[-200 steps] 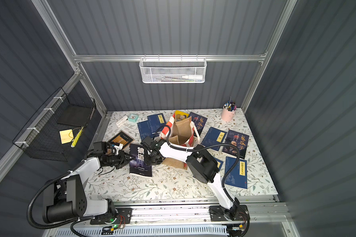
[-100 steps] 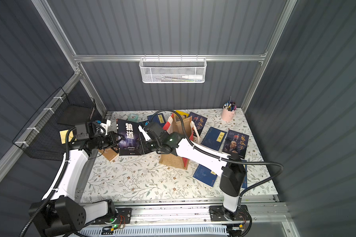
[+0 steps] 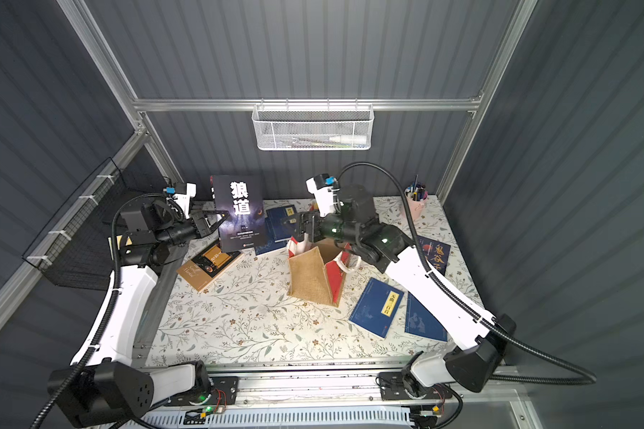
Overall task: Put the books into the canvas bag
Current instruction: Pick up the book from the center of the board.
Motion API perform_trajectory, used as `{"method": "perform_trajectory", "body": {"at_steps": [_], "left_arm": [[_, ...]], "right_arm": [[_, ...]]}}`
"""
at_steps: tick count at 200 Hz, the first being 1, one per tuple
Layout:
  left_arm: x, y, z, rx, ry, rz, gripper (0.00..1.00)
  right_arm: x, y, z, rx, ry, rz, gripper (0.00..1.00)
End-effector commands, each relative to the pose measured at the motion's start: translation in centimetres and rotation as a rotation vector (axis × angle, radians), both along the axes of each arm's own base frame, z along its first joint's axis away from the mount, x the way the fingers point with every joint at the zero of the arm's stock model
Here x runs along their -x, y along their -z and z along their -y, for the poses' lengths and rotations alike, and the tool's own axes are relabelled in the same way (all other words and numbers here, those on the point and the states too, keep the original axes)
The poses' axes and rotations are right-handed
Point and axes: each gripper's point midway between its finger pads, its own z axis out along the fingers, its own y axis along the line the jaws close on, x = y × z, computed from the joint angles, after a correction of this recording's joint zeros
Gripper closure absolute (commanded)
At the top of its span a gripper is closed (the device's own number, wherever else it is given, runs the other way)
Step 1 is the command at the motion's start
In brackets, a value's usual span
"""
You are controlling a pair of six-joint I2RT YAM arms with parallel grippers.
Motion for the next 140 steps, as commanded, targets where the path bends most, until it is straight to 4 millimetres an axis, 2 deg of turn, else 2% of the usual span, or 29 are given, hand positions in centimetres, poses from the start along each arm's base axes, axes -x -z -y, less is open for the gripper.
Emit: {"method": "perform_trajectory", "body": {"at_steps": [1, 34, 51, 75, 87, 111, 140], "left_arm": [[2.1, -6.3, 3.6, 0.084, 0.2, 0.194, 1.0], [4.6, -8.5, 8.1, 0.125, 0.382, 0.271, 1.0], [5.7, -9.3, 9.6, 0.144, 0.457, 0.287, 1.0], [6.3, -10.2, 10.4, 0.183, 0.494, 0.29, 1.0], [6.5, -10.4, 10.7, 0.192, 0.5, 0.294, 1.0], [6.9, -10.5, 11.2, 0.203, 0.52, 0.3, 1.0], [6.5, -10.7, 11.4, 0.261, 0.542, 0.282, 1.0]], "right_arm": [[1.8, 0.0, -0.5, -0.074, -0.149, -0.051, 0.06], [1.1, -0.9, 1.1, -0.14, -0.151, -0.044, 0.03], [0.5, -1.6, 2.3, -0.211, -0.155, -0.055, 0.03], [0.6, -2.3, 3.4, -0.258, -0.178, -0.06, 0.03], [0.7, -2.0, 3.5, -0.243, -0.181, -0.063, 0.03], [1.3, -1.9, 3.4, -0.24, -0.218, -0.06, 0.02], [2.6, -3.4, 2.8, -0.325, -0.334, -0.022, 0.02]]}}
